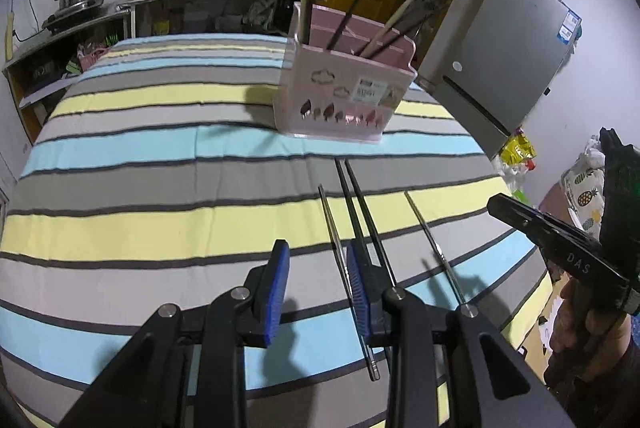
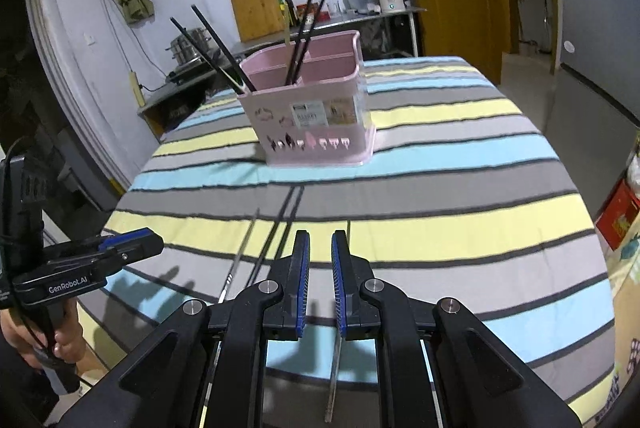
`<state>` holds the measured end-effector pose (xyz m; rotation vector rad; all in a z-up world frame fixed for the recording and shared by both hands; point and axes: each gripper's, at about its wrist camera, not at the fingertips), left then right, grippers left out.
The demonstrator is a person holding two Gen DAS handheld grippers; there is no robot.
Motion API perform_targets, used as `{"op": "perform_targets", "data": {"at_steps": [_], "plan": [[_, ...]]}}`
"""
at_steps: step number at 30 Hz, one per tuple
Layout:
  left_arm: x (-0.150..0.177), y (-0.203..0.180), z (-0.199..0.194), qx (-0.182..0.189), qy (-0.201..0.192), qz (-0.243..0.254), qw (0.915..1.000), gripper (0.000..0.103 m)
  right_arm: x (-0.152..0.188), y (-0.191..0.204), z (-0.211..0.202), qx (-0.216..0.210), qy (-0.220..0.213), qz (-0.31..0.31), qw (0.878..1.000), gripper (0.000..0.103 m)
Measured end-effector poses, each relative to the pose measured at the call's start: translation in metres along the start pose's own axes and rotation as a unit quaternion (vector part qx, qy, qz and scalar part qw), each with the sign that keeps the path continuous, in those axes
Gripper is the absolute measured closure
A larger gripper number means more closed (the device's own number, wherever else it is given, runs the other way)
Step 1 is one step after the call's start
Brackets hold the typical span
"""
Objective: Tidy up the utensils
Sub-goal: 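Move both open tools back toward the metal chopsticks on the table, then grasp a metal chopstick with the left tool while the right tool grasps another metal chopstick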
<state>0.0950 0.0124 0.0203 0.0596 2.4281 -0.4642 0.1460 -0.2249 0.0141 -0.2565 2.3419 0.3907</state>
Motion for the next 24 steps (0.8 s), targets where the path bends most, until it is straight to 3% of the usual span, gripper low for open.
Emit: {"op": "perform_targets", "data": {"at_steps": [24], "plan": [[-0.024,0.002,0.084,0.002,0.062,-0.014,0.998,0.072,-0.002,-0.01,0.075,0.016,0.071,-0.002,0.997,0.092]]}}
Point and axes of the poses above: each gripper's, at about its wrist camera, not at the fingertips, and z roughly the way its jaws point, y to its left, x to its underside, and after that the axes turned 2 degrees about x, right-handed
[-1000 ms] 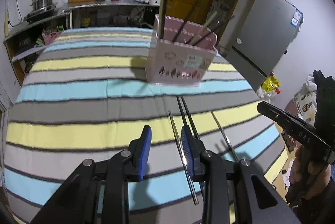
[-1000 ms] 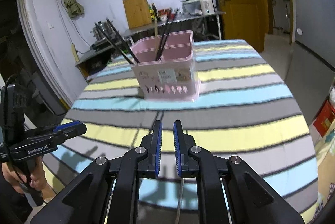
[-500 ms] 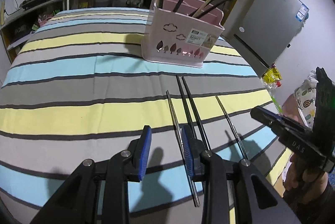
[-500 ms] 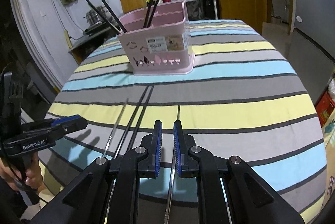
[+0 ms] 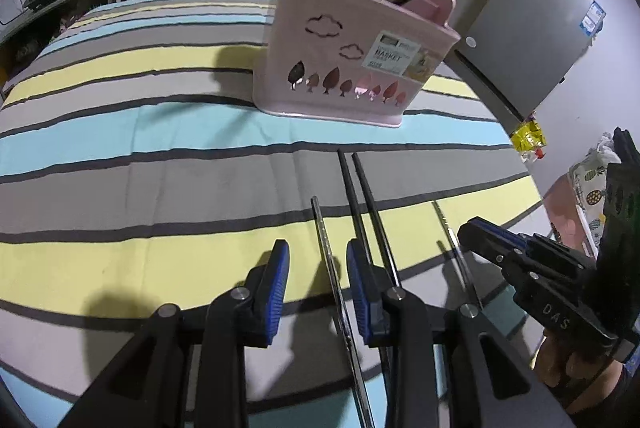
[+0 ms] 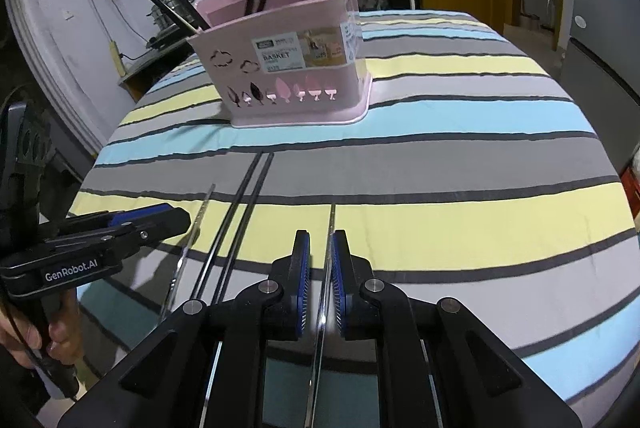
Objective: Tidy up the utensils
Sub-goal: 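Grasp a metal chopstick with the left tool while the right tool grasps another metal chopstick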
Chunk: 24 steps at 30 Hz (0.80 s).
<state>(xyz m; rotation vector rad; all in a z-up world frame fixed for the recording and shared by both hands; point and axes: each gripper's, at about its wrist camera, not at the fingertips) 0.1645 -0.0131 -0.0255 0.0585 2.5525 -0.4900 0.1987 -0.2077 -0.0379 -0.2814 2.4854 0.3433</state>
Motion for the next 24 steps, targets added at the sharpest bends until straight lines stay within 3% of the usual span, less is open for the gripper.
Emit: {"op": "perform_targets", "data": {"at_steps": [6,14,24], "plan": [[-0.002,-0.003,0.009,-0.013,0.004,0.013,0.9998,0.072,-0.003,-0.001,0.011,0.002,0.009,0.001,1.0,0.092],[-0.005,-0.004,0.011,-0.048,0.007,0.039,0.9981,0.092,-0.005,0.003,0.019,0.011,0.019,-0.004,1.0,0.092],[-0.01,-0.004,0.013,-0.047,0.026,0.038,0.9978,0.093,-0.013,0.006,0.025,0.024,0.031,-0.014,0.999,0.092]]}}
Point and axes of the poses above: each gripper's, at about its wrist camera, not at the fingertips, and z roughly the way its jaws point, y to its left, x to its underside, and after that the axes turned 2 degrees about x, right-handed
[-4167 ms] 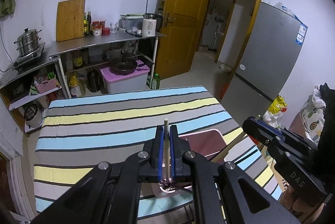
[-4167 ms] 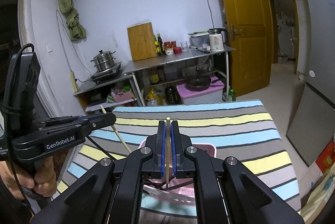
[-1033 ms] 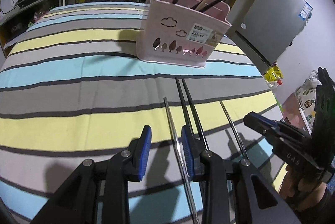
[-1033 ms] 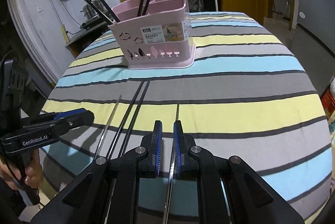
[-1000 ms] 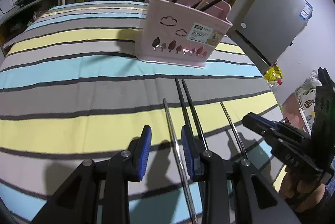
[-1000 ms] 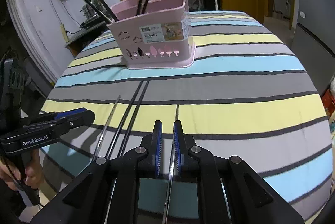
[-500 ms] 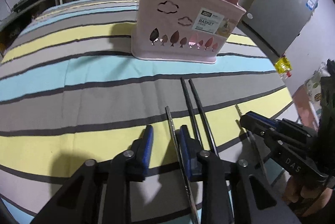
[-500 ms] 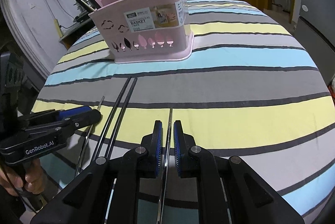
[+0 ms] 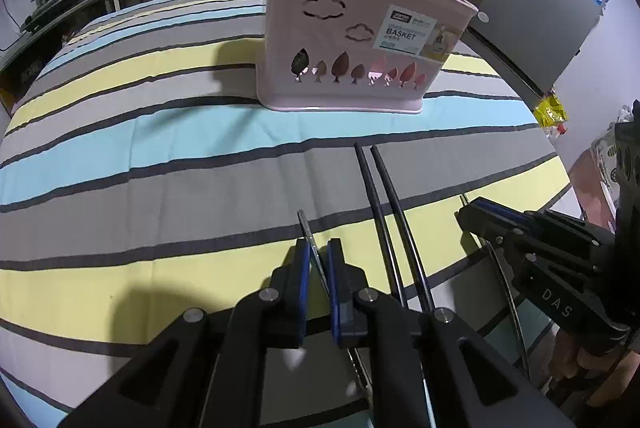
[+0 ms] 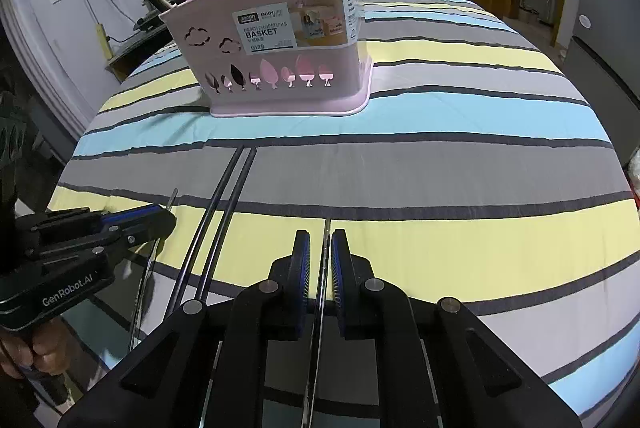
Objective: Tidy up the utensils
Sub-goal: 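Grasp a metal chopstick with the left tool while the right tool grasps another metal chopstick, then lift the metal chopsticks with both tools and carry them over the pink basket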
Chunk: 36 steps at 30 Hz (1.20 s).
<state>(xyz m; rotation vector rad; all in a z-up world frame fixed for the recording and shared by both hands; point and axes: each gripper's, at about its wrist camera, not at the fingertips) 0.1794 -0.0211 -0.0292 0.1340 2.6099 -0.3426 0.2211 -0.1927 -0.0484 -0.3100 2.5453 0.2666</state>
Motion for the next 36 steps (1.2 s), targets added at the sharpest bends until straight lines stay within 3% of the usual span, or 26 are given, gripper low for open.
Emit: {"op": "perform_targets", "data": {"at_steps": [9,17,36], "plan": [[-0.004,-0.006,0.002,-0.014,0.01,0.02,0.9997,0.094,-0.002,0.004,0.001,0.009,0.008,-0.009,1.0,0.098],[-0.006,-0.004,-0.001,-0.001,0.012,0.008,0.9999,0.097,-0.004,0.005,-0.006,-0.005,0.005,-0.01,1.0,0.099],[-0.032,-0.009,-0.061,0.023,-0.056,0.024,0.9979,0.098,-0.037,0.01,-0.059,-0.026,-0.069,-0.011,0.997,0.099]]}}
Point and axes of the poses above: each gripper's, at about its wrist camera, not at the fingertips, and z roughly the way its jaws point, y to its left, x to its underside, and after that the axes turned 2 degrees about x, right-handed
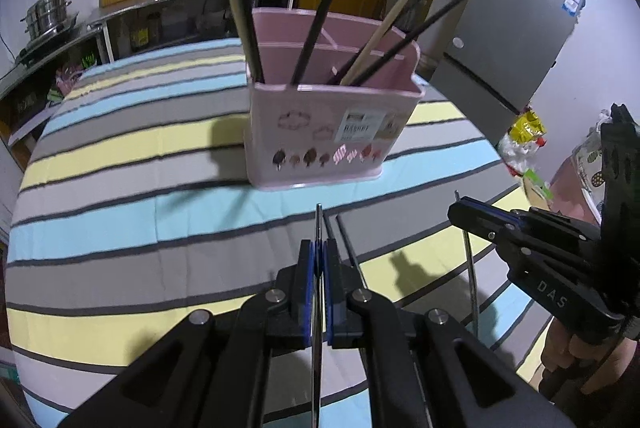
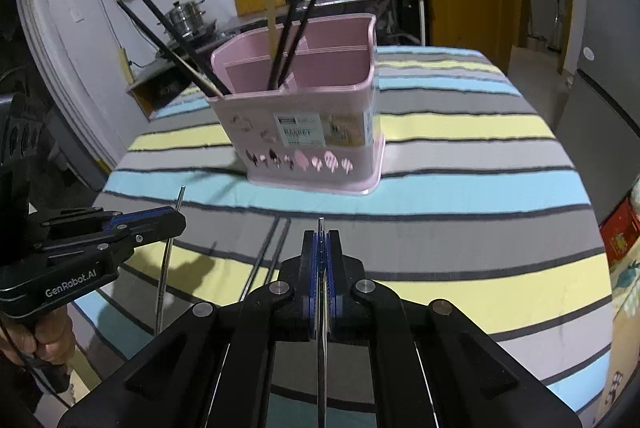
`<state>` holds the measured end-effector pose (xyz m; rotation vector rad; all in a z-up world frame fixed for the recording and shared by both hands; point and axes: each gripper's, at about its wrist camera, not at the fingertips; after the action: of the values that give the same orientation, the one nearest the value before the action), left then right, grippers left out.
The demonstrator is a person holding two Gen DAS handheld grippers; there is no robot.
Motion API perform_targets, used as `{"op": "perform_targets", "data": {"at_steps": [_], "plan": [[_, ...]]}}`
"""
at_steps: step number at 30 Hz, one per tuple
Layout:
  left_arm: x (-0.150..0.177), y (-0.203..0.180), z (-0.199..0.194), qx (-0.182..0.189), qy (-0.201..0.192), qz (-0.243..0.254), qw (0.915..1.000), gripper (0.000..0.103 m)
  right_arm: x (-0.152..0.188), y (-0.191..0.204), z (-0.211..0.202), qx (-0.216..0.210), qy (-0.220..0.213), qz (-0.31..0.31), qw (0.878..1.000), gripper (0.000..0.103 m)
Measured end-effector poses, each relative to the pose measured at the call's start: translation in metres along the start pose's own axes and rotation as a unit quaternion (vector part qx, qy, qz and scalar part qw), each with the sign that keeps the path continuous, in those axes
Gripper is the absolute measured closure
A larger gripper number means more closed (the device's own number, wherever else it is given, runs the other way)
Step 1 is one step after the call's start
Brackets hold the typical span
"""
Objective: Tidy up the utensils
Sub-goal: 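Lift the metal chopsticks with both tools and carry them over the pink basket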
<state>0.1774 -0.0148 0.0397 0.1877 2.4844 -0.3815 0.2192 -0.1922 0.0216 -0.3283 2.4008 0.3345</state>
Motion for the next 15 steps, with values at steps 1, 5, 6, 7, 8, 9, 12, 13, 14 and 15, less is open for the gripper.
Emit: {"op": "perform_targets", "data": {"at_steps": [1,5,6,7,8,9,12,13,14,15], "plan": [[-0.001,-0.001,-0.002,0.001,-0.003,0.001,1.0,0.098,0.0,-0.001,-0.002,0.0,-0.002,-0.001,1.0,0.099],[-0.008,-0.003,-0.011,0.003,-0.016,0.004,0.9999,0.098,-0.008,0.001,-0.012,-0.002,-0.019,-0.003,1.0,0.099],[-0.01,-0.003,-0.014,0.004,-0.02,0.004,0.9998,0.098,-0.009,0.001,-0.014,-0.003,-0.021,-0.004,1.0,0.099],[-0.012,-0.003,-0.017,0.005,-0.023,0.004,0.9997,0.098,-0.011,0.001,-0.017,-0.003,-0.025,-0.005,1.0,0.099],[-0.013,-0.003,-0.02,0.005,-0.027,0.005,0.9996,0.098,-0.013,0.001,-0.02,-0.003,-0.03,-0.005,1.0,0.099],[-0.015,-0.004,-0.023,0.004,-0.031,0.007,0.9995,0.098,-0.015,0.002,-0.023,-0.003,-0.033,-0.005,0.999,0.099],[-0.02,-0.004,-0.032,0.005,-0.041,0.009,0.9991,0.098,-0.02,0.002,-0.029,-0.003,-0.043,-0.007,0.999,0.099],[-0.02,-0.003,-0.035,0.004,-0.045,0.009,0.999,0.098,-0.022,0.002,-0.032,-0.003,-0.048,-0.008,0.999,0.099],[-0.021,-0.003,-0.037,0.004,-0.048,0.01,0.9988,0.098,-0.024,0.003,-0.034,-0.003,-0.051,-0.008,0.999,0.099],[-0.022,-0.003,-0.04,0.004,-0.05,0.01,0.9987,0.098,-0.025,0.003,-0.036,-0.003,-0.054,-0.009,0.998,0.099]]}}
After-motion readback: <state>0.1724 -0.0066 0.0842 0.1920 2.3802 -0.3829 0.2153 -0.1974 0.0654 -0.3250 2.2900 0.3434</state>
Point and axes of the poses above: each gripper's, at about its wrist camera, not at the fingertips, and z roughly the way its jaws point, y to its left, x to its underside, and after that the axes turned 2 degrees about x, right-handed
